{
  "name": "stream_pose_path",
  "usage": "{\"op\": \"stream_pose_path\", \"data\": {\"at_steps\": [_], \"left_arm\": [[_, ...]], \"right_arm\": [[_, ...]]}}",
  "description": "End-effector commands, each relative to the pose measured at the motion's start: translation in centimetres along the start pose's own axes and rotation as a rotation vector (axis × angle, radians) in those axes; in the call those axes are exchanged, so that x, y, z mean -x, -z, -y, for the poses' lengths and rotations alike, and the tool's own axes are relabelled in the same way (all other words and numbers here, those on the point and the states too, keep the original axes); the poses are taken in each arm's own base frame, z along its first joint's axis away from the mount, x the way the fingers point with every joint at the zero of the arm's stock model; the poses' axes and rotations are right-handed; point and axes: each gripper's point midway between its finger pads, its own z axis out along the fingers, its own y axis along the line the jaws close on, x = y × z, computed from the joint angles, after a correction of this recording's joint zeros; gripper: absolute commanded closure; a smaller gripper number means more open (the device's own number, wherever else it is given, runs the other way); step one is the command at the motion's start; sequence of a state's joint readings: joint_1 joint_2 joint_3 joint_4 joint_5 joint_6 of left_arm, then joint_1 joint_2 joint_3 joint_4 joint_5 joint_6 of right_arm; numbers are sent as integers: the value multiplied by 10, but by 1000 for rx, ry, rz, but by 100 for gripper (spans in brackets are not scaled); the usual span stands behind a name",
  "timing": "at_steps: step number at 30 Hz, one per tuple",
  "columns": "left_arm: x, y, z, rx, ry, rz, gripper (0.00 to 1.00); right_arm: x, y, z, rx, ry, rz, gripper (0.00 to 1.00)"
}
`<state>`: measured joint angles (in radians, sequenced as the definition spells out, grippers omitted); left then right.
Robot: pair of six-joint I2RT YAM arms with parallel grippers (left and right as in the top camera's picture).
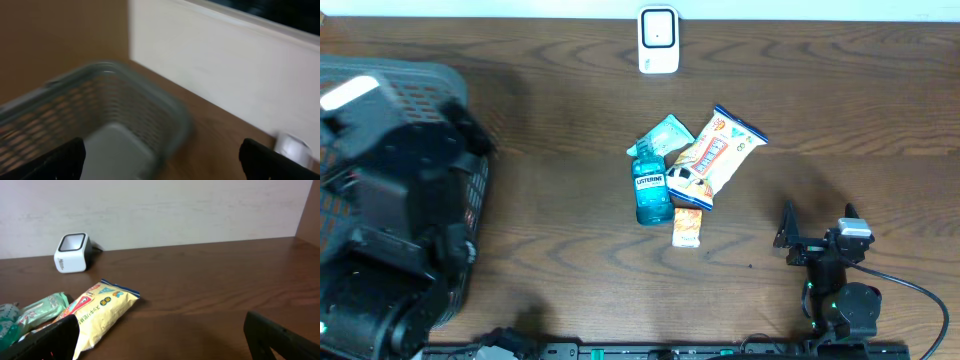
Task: Scan the item barcode
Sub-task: 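Release the bottle and move the left gripper back into the basket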
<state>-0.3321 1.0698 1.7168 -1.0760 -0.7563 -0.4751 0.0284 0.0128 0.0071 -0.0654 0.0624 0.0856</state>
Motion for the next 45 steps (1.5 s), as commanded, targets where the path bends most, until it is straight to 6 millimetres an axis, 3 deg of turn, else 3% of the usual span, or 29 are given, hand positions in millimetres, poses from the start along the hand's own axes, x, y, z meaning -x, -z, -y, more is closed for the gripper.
{"op": "stream_pose_path", "data": {"at_steps": [1,11,20,23,28,35,45], "left_arm": [[8,-7,-35,117,64,12,2],[-24,-52,-98,334,187,-200,2],[-87,-95,-139,458,453,-532,2],[-107,-103,-145,469,518,-643,2],[-125,-112,-156,509,551,-712,2],[-127,-112,-157,511,551,-717,2],[-127,-112,-155,565,713,-685,2]], "right_arm": [[-2,0,-1,6,17,-4,1],[-2,0,-1,6,17,-5,1],[-2,0,-1,6,17,-5,1],[-2,0,-1,6,17,-5,1],[-2,0,-1,6,17,-5,1],[-2,0,-1,6,17,-5,1],[-2,0,-1,6,17,-5,1]]}}
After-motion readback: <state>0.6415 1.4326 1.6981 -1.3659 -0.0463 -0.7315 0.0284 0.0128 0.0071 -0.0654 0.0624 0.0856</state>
